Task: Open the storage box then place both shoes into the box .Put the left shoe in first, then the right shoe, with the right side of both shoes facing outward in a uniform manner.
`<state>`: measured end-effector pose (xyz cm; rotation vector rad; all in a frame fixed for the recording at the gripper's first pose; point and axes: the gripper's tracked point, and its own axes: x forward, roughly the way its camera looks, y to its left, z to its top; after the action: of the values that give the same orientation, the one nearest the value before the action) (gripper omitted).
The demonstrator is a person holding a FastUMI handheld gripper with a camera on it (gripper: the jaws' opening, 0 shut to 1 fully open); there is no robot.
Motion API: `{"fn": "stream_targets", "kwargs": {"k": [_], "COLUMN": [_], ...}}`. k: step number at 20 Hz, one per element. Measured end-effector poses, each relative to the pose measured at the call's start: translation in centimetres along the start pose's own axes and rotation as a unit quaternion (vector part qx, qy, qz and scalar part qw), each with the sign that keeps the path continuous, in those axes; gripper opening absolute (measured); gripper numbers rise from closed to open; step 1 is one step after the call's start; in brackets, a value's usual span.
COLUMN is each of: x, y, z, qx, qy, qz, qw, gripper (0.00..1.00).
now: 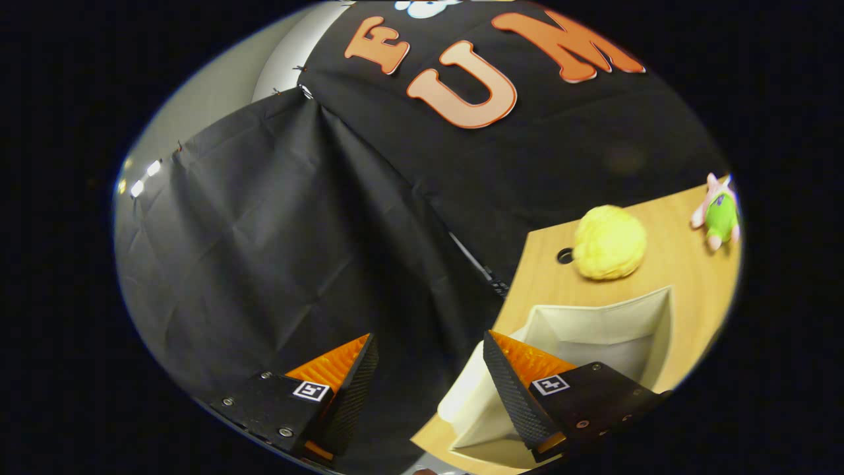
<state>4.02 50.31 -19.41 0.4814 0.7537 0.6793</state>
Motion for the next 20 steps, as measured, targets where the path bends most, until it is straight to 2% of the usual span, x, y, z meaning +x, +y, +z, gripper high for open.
{"fn": "stream_targets", "kwargs": {"k": [5,12,16,20], "x": [-9.1,-19.3,-21.8,-23.3], "y": [-7.1,-18.7,-23.3,-28.5], "z": [-0.4,-2.8,-6.0,-8.4], "qx": [-0.106,-0.158,-0.162,-0.18], "qy": [-0.034,-0.053,-0.024,-0.003], "qz": [-0.102,-0.234,-0.26,-0.311], "qw": [0.989,0.958,0.952,0.933], "gripper": [0.97,0.96,0.94,0.92]}}
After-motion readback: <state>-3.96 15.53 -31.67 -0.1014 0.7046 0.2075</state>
